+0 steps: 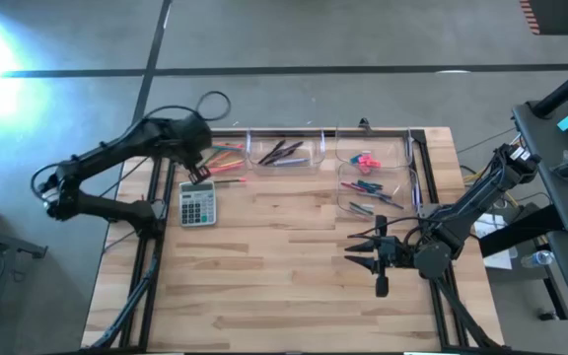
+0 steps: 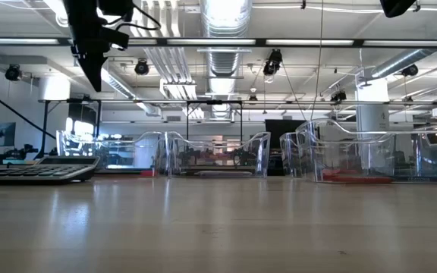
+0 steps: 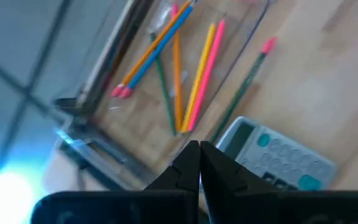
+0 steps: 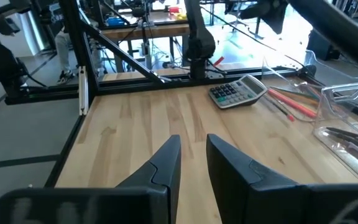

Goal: Sort crayons/erasers/pens/pencils in bins
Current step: Put the green pencil into the top left transparent bin

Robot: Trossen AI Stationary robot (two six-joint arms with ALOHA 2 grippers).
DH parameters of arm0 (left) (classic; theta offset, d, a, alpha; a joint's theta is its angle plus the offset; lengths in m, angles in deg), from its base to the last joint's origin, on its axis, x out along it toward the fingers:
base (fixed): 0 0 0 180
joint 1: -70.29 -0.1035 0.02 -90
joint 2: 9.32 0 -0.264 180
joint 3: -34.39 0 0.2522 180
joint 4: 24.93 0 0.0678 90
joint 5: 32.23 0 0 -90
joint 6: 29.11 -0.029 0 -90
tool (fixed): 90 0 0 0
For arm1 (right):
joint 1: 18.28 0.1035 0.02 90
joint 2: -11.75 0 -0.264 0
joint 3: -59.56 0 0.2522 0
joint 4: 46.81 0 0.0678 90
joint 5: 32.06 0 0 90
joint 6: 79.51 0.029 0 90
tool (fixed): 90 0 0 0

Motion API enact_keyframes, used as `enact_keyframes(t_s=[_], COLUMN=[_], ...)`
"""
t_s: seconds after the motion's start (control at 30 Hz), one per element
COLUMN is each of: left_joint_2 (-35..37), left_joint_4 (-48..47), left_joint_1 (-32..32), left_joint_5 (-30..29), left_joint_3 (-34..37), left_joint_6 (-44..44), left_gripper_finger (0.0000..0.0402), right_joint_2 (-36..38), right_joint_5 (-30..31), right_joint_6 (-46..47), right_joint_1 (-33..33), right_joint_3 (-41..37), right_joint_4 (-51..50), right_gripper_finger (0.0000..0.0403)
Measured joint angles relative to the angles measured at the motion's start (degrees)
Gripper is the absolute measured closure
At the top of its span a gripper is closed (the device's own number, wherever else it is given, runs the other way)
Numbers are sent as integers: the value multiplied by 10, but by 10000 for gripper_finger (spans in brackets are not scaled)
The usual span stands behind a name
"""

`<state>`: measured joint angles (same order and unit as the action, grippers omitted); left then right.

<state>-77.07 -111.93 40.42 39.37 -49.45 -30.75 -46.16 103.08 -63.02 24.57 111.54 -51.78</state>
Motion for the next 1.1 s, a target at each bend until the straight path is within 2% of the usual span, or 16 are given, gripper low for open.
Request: enact_keyframes(t_s=[0.1,0.23,0.43,0.53,0.73,0.83,0.9,1.0,1.1], left_joint_2=[38,53,4,-55,-180,-220,-236,-249,-249], left_joint_4=[41,78,160,181,225,257,272,294,357], left_joint_1=[-29,-8,42,54,72,73,73,76,87], left_joint_5=[40,50,73,75,64,13,-23,-61,-92], left_joint_3=[37,82,124,124,120,120,122,126,149], left_joint_6=[-33,-65,-58,-49,-44,14,90,208,301], left_gripper_finger=[400,401,394,363,271,244,240,245,261], right_joint_2=[0,0,-3,-3,-3,-3,-3,-3,-3], right_joint_5=[2,30,33,33,29,29,29,29,29], right_joint_6=[-7,-8,-10,-11,-11,-8,-2,1,0], right_joint_1=[-1,-4,-18,-24,-25,-25,-25,-25,-25], right_joint_3=[0,0,0,0,0,0,0,0,0], right_joint_4=[0,0,0,0,-1,-6,-17,-25,-26], right_gripper_finger=[332,327,323,326,329,327,325,323,326])
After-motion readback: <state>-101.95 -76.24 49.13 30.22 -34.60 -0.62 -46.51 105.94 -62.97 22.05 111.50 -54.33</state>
